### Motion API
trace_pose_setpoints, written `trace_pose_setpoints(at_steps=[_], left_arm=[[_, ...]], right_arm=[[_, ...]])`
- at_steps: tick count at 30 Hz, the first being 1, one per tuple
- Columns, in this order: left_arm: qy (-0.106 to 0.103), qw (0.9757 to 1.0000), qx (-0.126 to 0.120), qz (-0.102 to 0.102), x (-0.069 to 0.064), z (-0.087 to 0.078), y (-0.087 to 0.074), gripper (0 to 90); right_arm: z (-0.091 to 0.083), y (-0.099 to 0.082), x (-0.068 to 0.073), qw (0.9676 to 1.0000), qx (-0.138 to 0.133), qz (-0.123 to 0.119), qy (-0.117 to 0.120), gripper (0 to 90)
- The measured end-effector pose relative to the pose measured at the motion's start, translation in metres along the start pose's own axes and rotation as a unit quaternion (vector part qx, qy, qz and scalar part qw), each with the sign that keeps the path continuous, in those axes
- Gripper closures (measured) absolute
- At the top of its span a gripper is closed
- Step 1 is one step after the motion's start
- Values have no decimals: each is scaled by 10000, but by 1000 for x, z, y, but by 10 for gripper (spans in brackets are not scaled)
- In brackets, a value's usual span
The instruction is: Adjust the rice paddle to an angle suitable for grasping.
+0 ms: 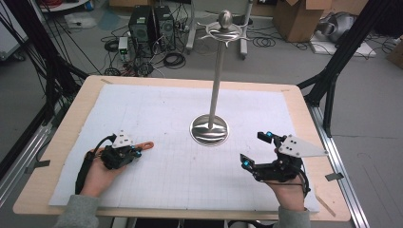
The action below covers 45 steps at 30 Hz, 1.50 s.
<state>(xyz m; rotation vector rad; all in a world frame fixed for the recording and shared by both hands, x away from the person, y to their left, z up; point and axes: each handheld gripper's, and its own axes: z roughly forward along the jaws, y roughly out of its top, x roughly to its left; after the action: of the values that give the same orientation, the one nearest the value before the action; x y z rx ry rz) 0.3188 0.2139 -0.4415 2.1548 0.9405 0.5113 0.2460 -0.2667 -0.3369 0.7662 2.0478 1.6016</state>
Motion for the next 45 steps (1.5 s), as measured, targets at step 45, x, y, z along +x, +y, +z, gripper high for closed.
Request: trace_pose_setpoints(at_steps=[45], left_arm=[[282,9988,159,-363,82,-44,-43,895]], right_arm=[[3,-5,0,9999,152,33,-3,77]])
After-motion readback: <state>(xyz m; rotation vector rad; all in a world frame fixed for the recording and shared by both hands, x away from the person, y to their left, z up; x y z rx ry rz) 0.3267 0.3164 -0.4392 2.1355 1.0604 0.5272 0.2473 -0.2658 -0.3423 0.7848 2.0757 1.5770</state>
